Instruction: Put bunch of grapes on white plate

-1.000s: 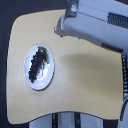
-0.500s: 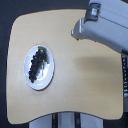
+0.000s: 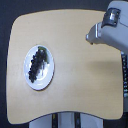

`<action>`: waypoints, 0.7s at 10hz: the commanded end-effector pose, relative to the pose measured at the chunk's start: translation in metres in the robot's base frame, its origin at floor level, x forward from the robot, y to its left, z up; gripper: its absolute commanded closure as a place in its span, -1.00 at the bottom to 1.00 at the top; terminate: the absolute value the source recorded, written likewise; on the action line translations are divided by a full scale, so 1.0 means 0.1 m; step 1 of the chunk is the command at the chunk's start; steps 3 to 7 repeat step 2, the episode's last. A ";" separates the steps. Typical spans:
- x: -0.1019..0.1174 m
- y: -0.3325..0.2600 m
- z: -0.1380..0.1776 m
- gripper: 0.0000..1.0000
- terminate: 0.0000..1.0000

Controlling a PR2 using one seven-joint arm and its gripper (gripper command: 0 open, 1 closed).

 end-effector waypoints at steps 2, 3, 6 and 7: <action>0.08 -0.55 0.05 -1.00 1.00; 0.08 -0.55 0.05 -1.00 1.00; 0.08 -0.55 0.05 -1.00 1.00; 0.08 -0.55 0.05 -1.00 1.00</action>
